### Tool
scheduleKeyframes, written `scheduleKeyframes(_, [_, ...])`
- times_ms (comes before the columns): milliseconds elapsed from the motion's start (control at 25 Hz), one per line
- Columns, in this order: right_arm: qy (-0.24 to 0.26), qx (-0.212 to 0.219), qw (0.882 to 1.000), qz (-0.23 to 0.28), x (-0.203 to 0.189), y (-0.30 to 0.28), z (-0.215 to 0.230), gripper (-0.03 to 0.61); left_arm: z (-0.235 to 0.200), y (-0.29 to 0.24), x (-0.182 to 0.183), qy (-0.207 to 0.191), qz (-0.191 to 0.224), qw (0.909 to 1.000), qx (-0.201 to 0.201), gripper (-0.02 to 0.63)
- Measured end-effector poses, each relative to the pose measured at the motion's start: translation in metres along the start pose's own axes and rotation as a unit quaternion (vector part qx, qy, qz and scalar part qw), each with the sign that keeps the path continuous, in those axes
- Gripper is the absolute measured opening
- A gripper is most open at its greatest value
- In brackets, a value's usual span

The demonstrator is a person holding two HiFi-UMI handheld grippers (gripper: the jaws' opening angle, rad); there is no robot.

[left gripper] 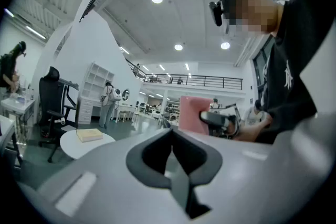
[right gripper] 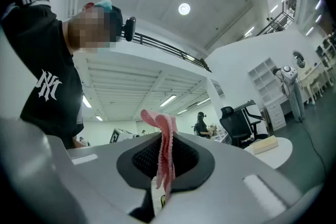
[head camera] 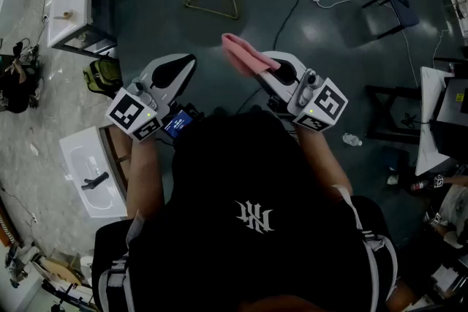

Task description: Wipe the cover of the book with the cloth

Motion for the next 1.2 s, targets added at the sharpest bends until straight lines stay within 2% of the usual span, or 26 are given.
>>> scheduleKeyframes(360, [0.011,-0.05,0.999,-0.018,-0.008,0.005,0.01,0.012,-0.001,0.003,-0.007,0.002,0.001,0.9997,-0.026,0.003])
scheduleKeyframes(560, [0.026,-0.097,0.995,-0.009,-0.007,0.006,0.011,0.015,-0.006,0.012,-0.008,0.004,-0.001,0.9993,-0.036,0.003])
scheduleKeyframes(720, [0.024,-0.118,0.993,-0.006,-0.005,0.01,0.012,0.015,-0.016,0.017,-0.008,0.016,0.004,0.9988,-0.045,0.003])
scheduleKeyframes(1000, [0.02,-0.123,0.992,-0.021,-0.007,0.018,-0.001,0.015,-0.013,0.006,-0.01,0.024,-0.006,0.9963,-0.083,0.003])
scheduleKeyframes(1200, [0.014,-0.122,0.992,-0.023,-0.003,0.016,0.007,0.015,-0.016,-0.007,-0.006,0.029,-0.021,0.9946,-0.097,0.003])
Point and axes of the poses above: the fingertips, and each gripper's own axes: y backward along the fingers, z to its right, x out of its top, the point moved 5 cm from there along y, backward along the fingers, and after that the axes turned 2 degrees about -z, right-handed, at the moved point
